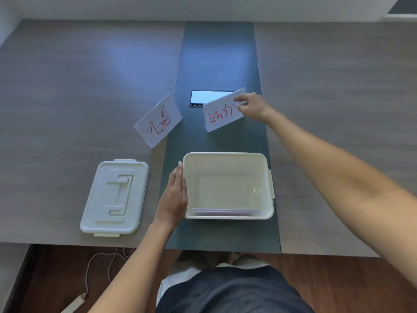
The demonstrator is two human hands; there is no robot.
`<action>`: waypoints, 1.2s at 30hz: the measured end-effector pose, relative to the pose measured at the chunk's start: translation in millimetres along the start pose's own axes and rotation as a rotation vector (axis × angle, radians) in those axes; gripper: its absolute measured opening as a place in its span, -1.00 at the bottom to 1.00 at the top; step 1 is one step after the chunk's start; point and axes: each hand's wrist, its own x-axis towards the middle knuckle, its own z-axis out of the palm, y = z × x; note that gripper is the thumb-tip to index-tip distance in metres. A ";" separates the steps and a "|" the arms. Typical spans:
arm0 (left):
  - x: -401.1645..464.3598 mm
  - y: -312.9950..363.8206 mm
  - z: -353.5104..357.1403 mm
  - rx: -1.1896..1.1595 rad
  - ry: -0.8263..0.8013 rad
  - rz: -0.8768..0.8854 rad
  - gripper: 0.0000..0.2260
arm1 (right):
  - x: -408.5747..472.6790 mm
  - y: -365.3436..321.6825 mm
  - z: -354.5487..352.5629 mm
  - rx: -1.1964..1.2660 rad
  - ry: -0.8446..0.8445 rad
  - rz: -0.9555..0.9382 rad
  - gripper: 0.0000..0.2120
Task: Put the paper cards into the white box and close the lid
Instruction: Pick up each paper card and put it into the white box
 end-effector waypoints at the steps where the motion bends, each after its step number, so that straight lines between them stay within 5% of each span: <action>1: -0.2 0.9 -0.3 0.005 -0.003 -0.002 -0.53 | 11.2 -0.8 1.5 -0.034 -0.001 0.007 -0.59; 10: 0.7 -1.1 0.9 -0.053 0.007 -0.015 -0.53 | 80.9 6.8 26.6 -0.558 -0.110 -0.014 -0.32; 19: 1.2 -2.2 1.5 -0.066 -0.001 0.000 -0.53 | 85.9 12.7 30.8 -0.864 0.064 -0.235 -0.69; 36: 0.7 -6.0 2.5 -0.044 -0.026 -0.008 -0.53 | -35.5 -29.9 -31.8 -0.324 0.147 -0.286 -0.76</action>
